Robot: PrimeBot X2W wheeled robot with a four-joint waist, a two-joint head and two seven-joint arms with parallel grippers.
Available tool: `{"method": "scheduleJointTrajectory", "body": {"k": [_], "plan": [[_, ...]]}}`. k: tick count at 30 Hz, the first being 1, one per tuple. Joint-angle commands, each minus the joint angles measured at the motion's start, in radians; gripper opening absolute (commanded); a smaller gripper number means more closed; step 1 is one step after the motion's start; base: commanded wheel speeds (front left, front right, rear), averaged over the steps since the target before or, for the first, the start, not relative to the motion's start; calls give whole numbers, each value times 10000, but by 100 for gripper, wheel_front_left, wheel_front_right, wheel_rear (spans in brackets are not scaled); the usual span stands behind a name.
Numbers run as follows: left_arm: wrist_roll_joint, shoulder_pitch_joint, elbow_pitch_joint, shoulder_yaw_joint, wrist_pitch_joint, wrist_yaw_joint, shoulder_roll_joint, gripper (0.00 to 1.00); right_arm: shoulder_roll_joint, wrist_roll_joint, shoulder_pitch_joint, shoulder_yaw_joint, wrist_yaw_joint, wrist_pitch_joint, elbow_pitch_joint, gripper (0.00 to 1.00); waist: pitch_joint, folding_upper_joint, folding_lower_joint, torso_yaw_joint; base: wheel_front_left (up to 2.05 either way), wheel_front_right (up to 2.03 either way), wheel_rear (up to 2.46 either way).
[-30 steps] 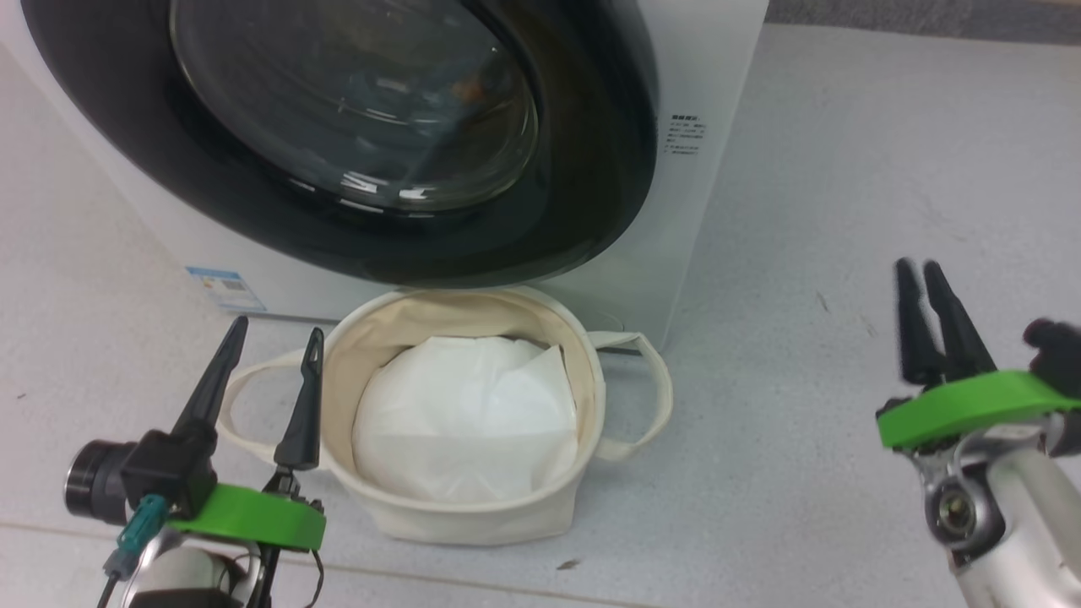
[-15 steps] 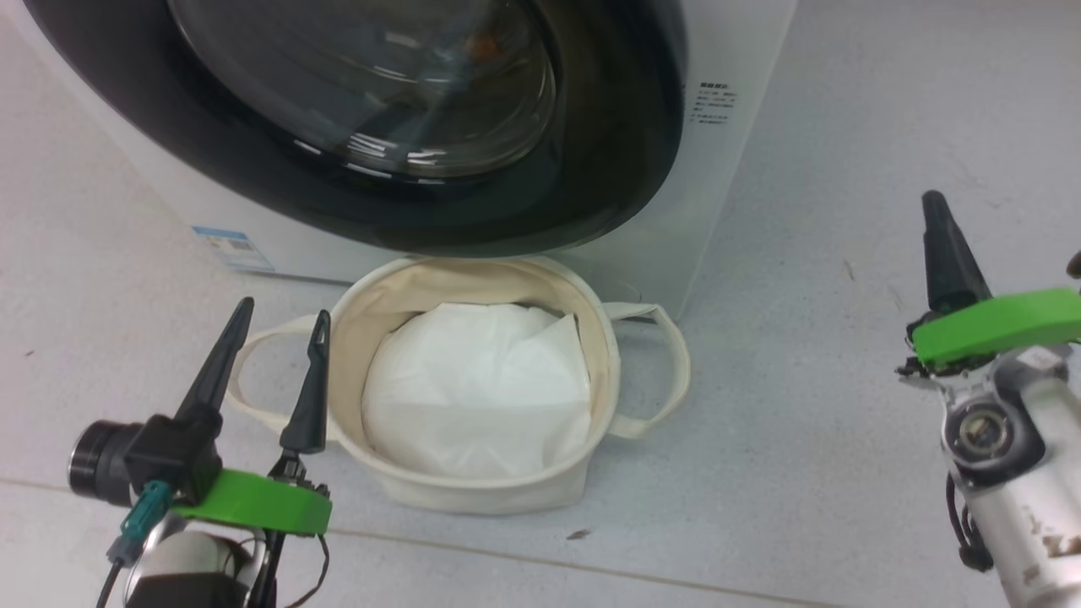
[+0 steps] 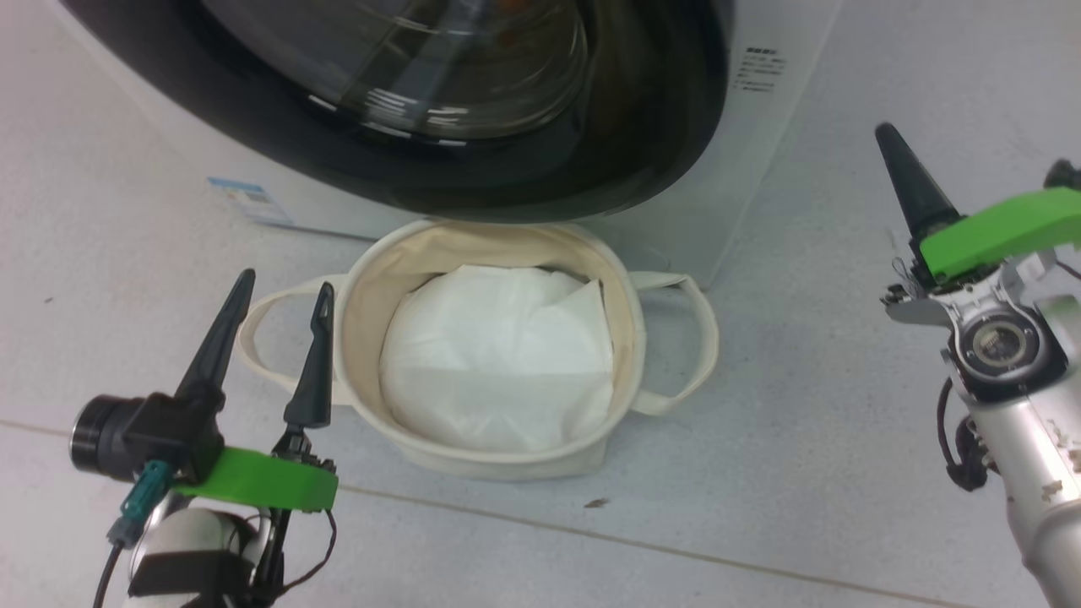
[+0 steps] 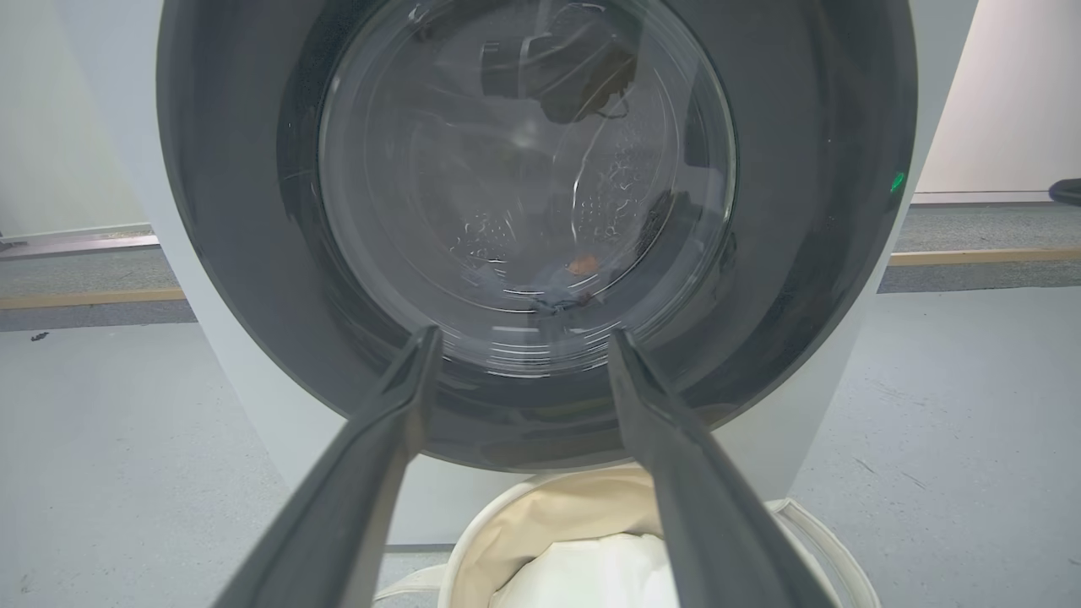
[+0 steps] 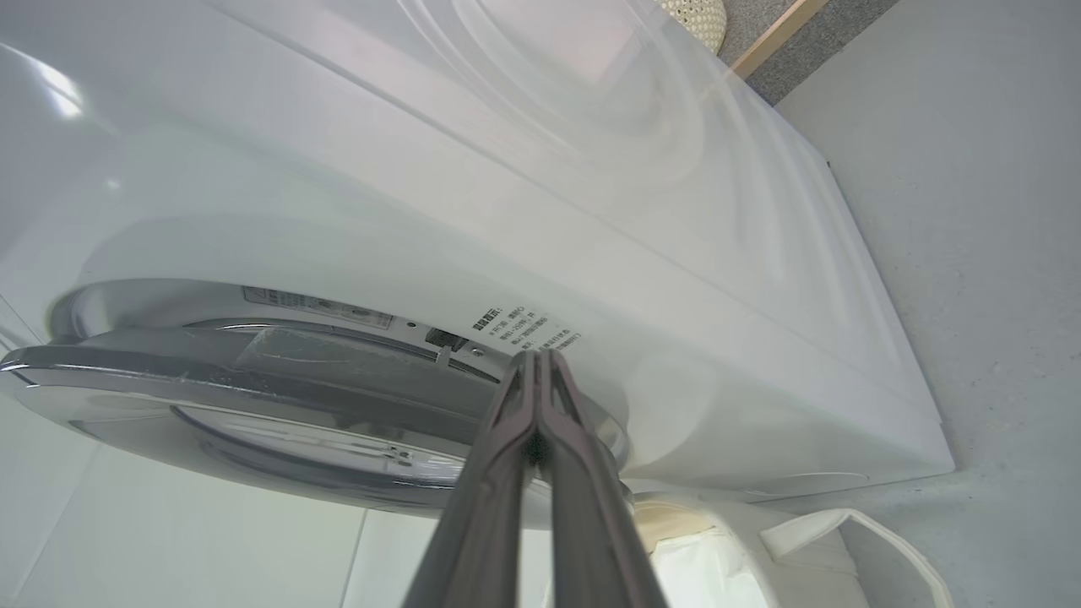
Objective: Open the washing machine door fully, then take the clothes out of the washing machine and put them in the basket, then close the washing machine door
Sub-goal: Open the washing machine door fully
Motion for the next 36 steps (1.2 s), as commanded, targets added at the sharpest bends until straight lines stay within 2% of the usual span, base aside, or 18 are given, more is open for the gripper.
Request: {"method": "scheduleJointTrajectory", "body": {"k": [1, 8, 20, 36], "plan": [[81, -350, -390, 455, -118, -79, 140, 100, -87, 145, -395, 213, 2, 93, -395, 0, 185, 0, -1, 137, 0, 0, 0], [117, -444, -494, 553, -118, -103, 34, 100, 28, 599, -1037, 480, 2, 365, -576, 0, 583, 0, -1, 318, 0, 0, 0], [196, -594, -622, 726, -118, -160, -202, 100, 176, 1700, -2081, 746, 2, 1679, -680, 0, 1089, 0, -1, 499, 0, 0, 0], [337, -615, -768, 920, -118, -218, -458, 100, 579, 1884, -3435, 830, 2, 2098, -373, 0, 1538, 0, -1, 726, 0, 0, 0]]}}
